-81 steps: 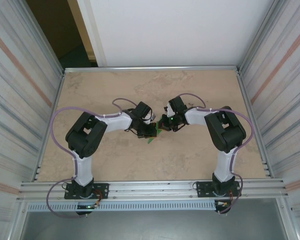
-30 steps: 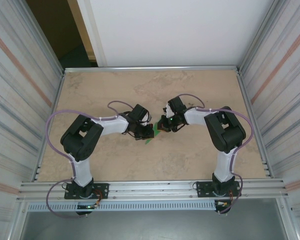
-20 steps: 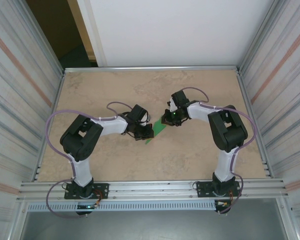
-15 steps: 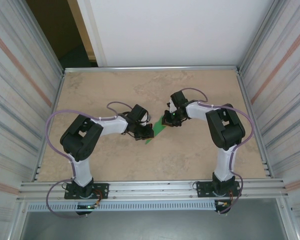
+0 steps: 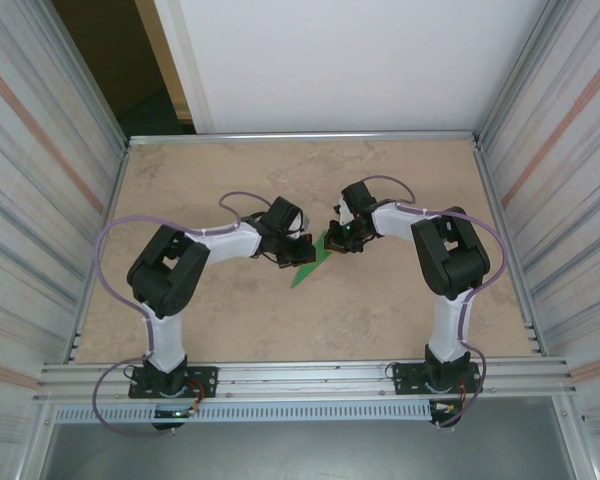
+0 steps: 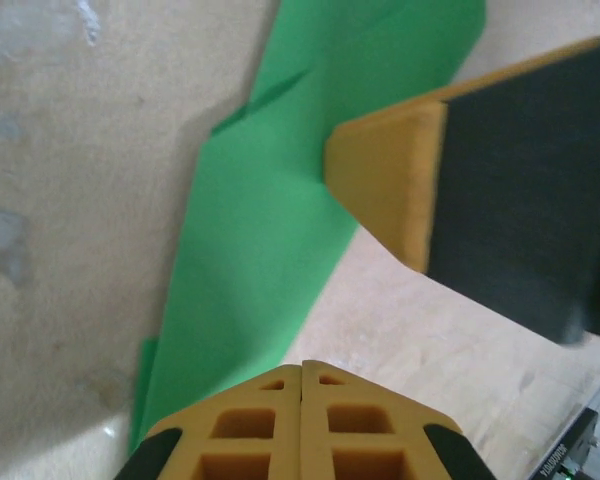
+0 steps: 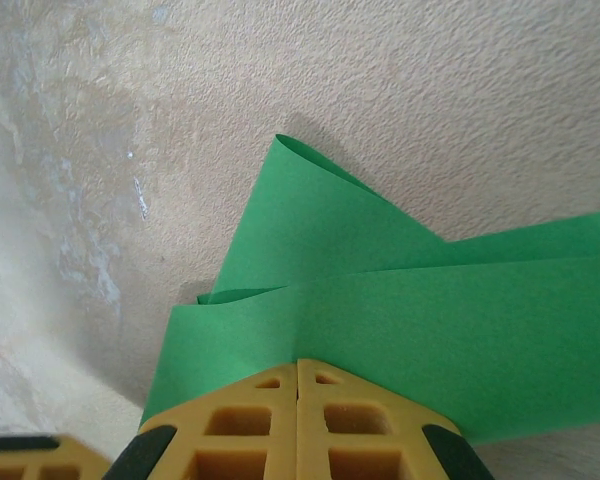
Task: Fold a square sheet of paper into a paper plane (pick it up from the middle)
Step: Fold the wing for the fifth time at the center of the table.
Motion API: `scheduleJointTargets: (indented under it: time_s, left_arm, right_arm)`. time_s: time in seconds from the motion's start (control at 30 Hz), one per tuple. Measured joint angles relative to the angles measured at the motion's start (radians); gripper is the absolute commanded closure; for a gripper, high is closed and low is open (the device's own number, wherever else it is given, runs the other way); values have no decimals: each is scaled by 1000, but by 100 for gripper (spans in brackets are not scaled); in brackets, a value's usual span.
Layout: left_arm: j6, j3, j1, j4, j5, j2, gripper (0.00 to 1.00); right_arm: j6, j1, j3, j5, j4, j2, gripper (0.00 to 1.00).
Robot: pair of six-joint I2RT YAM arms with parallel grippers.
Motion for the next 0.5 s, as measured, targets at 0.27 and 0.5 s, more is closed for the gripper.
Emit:
scheduleJointTargets:
  time_s: [0.27, 0.5]
  left_arm:
    - [-14, 3, 10, -4, 0, 40, 100]
    - [-14, 0, 10, -2, -5, 39, 100]
  right_arm:
    - [-5, 0, -7, -3, 4, -11, 94]
    - [-23, 35, -14, -3, 9, -74, 95]
